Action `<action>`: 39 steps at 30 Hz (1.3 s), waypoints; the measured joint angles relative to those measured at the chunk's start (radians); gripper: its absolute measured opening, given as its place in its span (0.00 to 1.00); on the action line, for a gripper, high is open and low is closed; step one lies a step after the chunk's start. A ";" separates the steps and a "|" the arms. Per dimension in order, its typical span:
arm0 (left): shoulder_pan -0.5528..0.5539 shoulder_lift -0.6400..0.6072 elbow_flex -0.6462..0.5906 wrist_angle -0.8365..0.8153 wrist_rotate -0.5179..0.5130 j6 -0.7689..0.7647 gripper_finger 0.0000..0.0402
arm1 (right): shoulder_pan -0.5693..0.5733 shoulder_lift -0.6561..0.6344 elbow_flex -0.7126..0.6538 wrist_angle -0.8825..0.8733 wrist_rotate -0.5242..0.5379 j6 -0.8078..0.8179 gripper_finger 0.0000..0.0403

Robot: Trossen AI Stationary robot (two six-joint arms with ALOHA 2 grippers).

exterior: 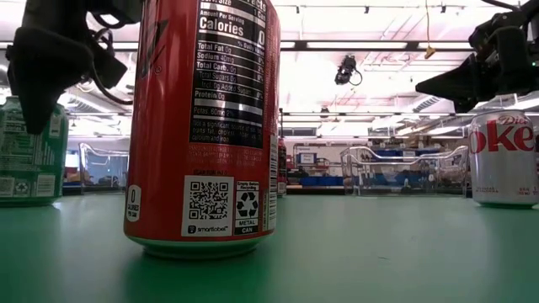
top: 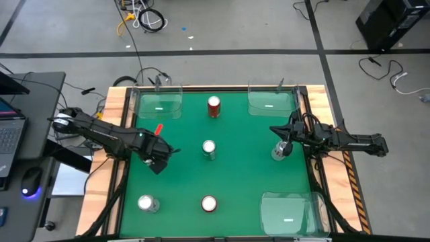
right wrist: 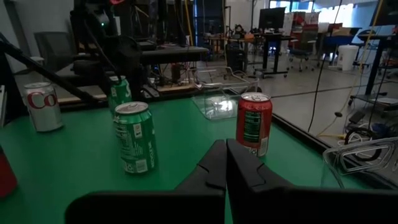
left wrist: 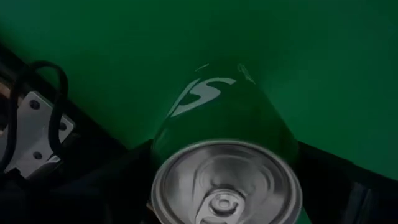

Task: Sort soda cans
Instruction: Put the left green soda can into the top left transparent bin

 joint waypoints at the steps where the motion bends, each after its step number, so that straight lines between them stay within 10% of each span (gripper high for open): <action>1: 0.000 -0.002 -0.001 0.000 -0.001 0.000 0.83 | 0.000 0.000 0.000 0.000 0.000 0.000 0.00; 16: 0.140 0.001 0.162 -0.083 -0.064 0.034 0.75 | 0.000 0.000 0.000 0.000 0.000 0.000 0.00; 39: 1.075 0.215 0.587 -0.168 -0.178 0.631 0.75 | 0.000 0.000 0.000 -0.001 0.000 0.000 0.00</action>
